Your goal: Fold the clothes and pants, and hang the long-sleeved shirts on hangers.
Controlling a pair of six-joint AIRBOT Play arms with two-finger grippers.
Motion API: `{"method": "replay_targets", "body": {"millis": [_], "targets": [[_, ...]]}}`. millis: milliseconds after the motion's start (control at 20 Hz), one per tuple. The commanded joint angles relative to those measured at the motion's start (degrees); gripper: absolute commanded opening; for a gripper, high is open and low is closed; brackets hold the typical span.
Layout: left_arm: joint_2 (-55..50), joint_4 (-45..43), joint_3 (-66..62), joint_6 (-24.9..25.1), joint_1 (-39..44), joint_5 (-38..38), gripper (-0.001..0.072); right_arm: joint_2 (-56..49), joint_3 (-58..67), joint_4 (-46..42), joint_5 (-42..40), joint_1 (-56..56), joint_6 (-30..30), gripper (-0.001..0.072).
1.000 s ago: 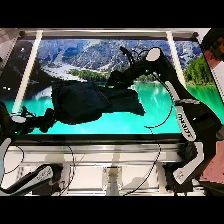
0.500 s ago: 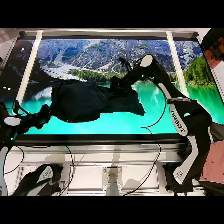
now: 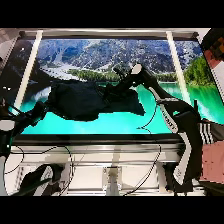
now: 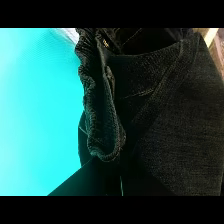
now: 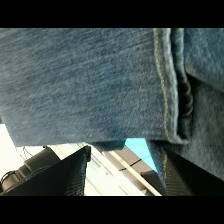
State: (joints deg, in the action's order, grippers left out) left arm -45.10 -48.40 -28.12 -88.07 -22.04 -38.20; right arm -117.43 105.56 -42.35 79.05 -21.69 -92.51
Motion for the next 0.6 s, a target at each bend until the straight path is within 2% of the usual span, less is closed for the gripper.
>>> {"method": "replay_targets", "body": {"millis": [0, 250, 400, 550], "targets": [[0.5, 0.0, -0.1, 0.1, 0.0, 0.0, 0.0036, -1.9, 0.0, -0.2, -0.7, -0.5, -0.3, 0.0519], [0.5, 0.0, -0.1, 0.1, 0.0, 0.0, 0.0036, -3.5, 0.0, -1.6, -1.3, -0.7, -0.3, 0.0516], [0.5, 0.0, -0.1, 0.1, 0.0, 0.0, 0.0036, -3.4, 1.7, -3.7, 2.3, 0.7, -0.3, 0.051], [0.5, 0.0, -0.1, 0.1, 0.0, 0.0, 0.0036, -3.4, 5.1, -3.9, 2.5, 2.0, -0.5, 0.051]]}}
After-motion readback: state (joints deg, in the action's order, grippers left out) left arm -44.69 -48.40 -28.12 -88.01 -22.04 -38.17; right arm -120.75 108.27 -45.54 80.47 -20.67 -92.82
